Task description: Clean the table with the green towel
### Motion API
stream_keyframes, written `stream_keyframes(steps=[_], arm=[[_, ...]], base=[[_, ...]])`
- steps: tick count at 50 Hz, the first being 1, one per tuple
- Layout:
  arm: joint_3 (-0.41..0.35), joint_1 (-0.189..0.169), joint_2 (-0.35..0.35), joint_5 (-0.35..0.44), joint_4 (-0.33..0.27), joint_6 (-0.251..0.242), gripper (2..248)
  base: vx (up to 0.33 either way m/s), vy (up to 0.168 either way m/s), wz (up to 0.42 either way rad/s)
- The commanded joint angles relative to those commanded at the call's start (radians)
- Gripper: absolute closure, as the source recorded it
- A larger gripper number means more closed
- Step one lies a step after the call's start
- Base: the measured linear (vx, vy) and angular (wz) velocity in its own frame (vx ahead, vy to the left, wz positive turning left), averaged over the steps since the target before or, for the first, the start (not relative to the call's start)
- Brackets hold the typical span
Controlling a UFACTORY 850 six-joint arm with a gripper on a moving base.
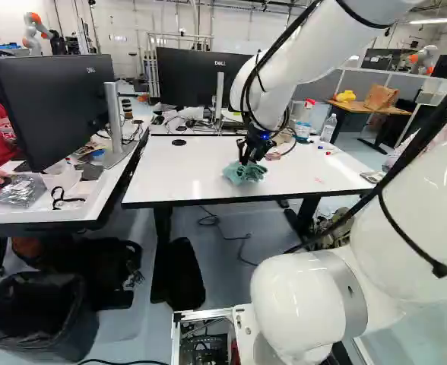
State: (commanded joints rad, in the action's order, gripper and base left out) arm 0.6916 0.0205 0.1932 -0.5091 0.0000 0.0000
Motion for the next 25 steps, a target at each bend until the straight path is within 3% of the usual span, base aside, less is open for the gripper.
stream_keyframes(steps=[25], arm=[[0.017,0.0,-0.1,0.0,0.0,0.0,212]], base=[[0.0,0.0,0.0]])
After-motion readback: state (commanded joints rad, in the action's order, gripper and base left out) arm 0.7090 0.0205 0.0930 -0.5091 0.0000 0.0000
